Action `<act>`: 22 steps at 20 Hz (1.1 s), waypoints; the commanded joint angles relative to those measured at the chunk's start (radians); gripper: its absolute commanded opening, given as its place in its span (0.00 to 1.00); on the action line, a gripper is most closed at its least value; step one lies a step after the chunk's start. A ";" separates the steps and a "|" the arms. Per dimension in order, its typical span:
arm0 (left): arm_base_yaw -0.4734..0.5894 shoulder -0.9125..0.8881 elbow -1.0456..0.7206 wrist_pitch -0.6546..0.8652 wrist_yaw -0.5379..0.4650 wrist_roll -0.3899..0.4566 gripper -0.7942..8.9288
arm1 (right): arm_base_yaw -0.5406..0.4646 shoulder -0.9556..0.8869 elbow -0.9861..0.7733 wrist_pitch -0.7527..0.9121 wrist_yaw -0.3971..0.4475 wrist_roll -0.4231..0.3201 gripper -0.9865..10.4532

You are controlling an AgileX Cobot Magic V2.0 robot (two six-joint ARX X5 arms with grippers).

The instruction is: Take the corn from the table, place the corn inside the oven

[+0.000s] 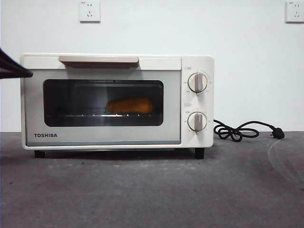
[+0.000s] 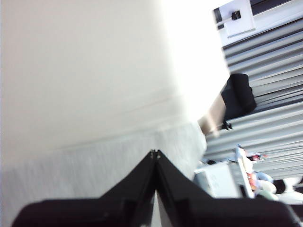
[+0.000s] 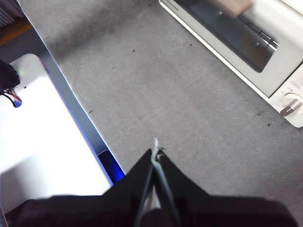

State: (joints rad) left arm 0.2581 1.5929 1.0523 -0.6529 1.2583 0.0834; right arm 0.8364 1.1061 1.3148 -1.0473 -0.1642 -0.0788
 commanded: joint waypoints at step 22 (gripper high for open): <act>-0.006 -0.016 0.109 -0.120 -0.192 -0.034 0.07 | 0.000 0.003 0.001 0.035 0.000 -0.004 0.07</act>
State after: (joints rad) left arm 0.2508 1.5833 1.1618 -0.7414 1.0721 -0.0277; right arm 0.8364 1.1061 1.3148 -1.0172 -0.1638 -0.0788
